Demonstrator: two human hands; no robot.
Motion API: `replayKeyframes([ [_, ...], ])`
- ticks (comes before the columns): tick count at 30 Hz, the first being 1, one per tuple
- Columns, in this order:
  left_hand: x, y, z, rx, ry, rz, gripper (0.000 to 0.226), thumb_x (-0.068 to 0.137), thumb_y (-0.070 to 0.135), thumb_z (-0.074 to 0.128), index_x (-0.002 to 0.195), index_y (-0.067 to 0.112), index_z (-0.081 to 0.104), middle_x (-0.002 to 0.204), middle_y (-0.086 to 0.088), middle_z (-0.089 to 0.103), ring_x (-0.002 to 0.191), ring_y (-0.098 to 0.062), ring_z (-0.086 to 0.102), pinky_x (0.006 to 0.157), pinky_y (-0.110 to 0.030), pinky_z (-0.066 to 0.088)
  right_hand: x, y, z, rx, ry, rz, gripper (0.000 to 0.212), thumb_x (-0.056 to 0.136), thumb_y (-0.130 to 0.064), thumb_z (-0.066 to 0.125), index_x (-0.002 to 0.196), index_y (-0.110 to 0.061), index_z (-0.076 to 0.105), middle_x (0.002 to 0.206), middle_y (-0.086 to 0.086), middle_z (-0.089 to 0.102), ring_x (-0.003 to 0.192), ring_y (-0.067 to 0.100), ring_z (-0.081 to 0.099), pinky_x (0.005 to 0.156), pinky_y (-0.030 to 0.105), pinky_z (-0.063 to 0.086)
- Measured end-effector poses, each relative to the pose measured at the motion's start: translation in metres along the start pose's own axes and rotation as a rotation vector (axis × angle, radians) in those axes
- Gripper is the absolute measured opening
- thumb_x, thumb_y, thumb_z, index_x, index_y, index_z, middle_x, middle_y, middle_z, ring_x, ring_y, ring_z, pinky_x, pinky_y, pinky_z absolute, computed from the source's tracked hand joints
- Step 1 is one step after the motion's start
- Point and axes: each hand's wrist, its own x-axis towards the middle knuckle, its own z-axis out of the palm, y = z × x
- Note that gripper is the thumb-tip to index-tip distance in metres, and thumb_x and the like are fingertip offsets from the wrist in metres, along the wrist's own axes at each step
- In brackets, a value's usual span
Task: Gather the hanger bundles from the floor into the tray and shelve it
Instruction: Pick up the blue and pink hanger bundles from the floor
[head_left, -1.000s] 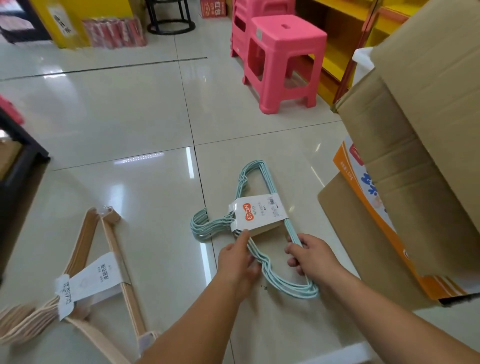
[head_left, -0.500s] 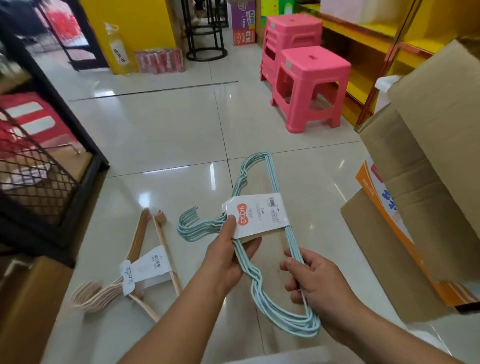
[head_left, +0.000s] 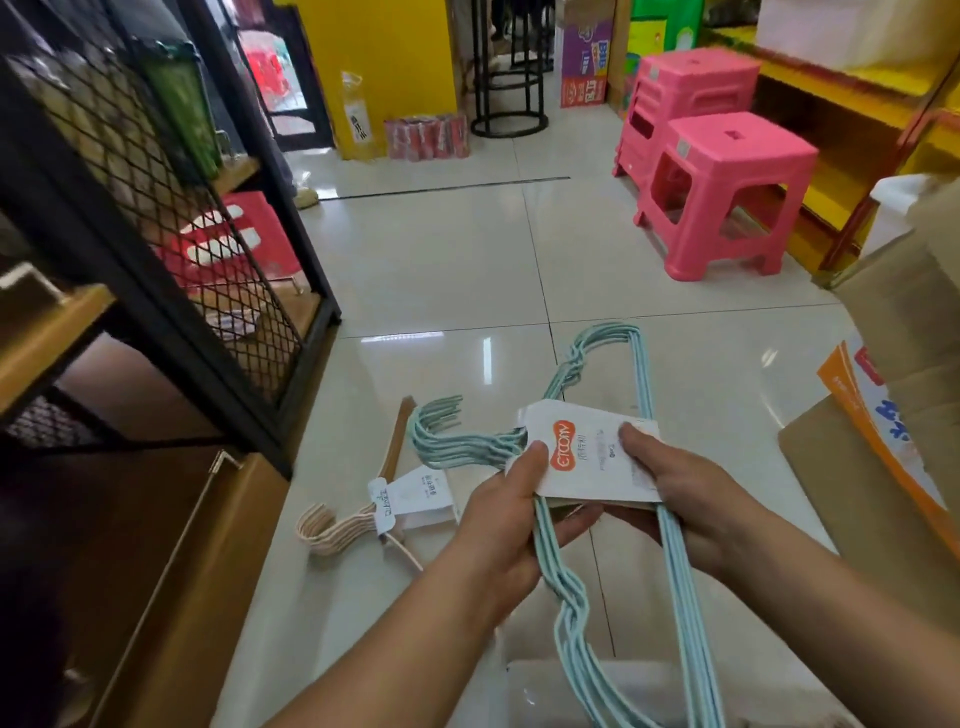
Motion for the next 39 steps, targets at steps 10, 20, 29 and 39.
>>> replayKeyframes([
  [10, 0.024, 0.02, -0.092, 0.212, 0.11, -0.113, 0.044, 0.097, 0.045, 0.06, 0.112, 0.004, 0.069, 0.108, -0.012, 0.073, 0.097, -0.023, 0.069, 0.082, -0.036, 0.057, 0.001, -0.008, -0.02, 0.175, 0.025, 0.0, 0.027, 0.096, -0.024, 0.057, 0.108, -0.002, 0.065, 0.092, 0.017, 0.079, 0.068, 0.026, 0.077, 0.053, 0.037, 0.063],
  [20, 0.066, 0.022, -0.203, 0.343, 0.621, -0.112, 0.039, 0.088, 0.038, 0.075, 0.116, 0.014, 0.064, 0.14, -0.027, 0.058, 0.122, -0.037, 0.062, 0.094, -0.041, 0.054, 0.019, 0.008, 0.004, 0.196, 0.0, 0.061, 0.031, 0.094, -0.027, 0.06, 0.11, -0.002, 0.066, 0.103, 0.019, 0.075, 0.067, 0.025, 0.077, 0.055, 0.04, 0.063],
  [29, 0.154, -0.012, -0.204, 0.561, 0.805, -0.127, 0.063, 0.065, 0.039, 0.084, 0.116, 0.007, 0.064, 0.106, -0.014, 0.072, 0.087, -0.032, 0.067, 0.079, -0.04, 0.061, 0.007, 0.003, 0.0, 0.252, 0.003, 0.088, 0.03, 0.09, -0.024, 0.062, 0.109, -0.001, 0.067, 0.097, 0.021, 0.077, 0.066, 0.027, 0.077, 0.047, 0.036, 0.062],
  [39, 0.15, 0.002, -0.187, 0.495, 0.898, -0.106, 0.045, 0.1, 0.014, 0.051, 0.142, -0.002, 0.051, 0.141, -0.025, 0.058, 0.126, -0.041, 0.059, 0.096, -0.043, 0.053, -0.019, -0.005, -0.023, 0.228, 0.027, 0.045, 0.028, 0.091, -0.025, 0.06, 0.101, -0.001, 0.068, 0.084, 0.019, 0.079, 0.061, 0.026, 0.076, 0.059, 0.041, 0.059],
])
